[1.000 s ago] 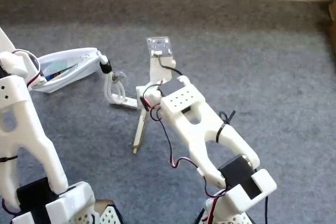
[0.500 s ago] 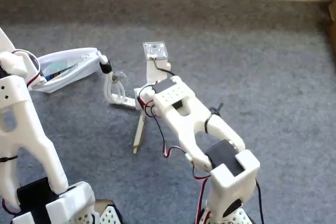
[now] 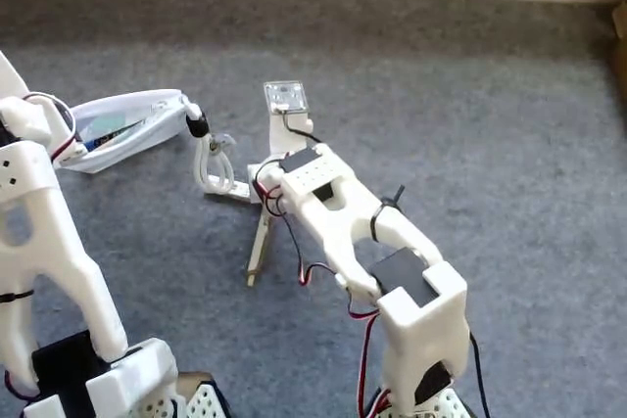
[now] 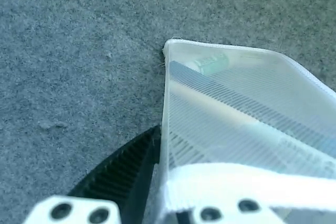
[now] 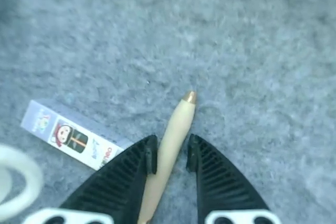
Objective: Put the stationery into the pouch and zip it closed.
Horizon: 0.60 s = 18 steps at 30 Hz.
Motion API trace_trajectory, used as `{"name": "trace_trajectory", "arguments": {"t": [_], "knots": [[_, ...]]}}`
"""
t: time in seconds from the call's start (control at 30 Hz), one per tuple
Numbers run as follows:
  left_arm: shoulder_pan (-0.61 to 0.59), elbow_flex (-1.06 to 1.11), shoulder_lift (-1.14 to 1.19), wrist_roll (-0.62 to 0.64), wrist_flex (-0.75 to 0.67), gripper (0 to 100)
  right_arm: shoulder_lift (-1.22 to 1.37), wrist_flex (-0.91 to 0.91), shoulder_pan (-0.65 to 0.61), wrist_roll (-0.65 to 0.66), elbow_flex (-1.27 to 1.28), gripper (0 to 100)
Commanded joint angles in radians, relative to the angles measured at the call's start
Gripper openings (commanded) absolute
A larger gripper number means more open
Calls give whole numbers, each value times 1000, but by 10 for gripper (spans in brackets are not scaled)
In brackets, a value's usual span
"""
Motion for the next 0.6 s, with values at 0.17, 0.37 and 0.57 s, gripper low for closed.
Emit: {"name": "trace_trajectory", "arguments": {"t": [0.17, 0.37, 0.57], "knots": [[-24, -8, -25, 0, -18, 7, 77, 255, 33, 2, -214, 11], [-24, -8, -25, 0, -18, 7, 79, 404, 84, 187, -280, 4], [-19, -8, -25, 0, -18, 7, 81, 472, 116, 307, -277, 4]]}}
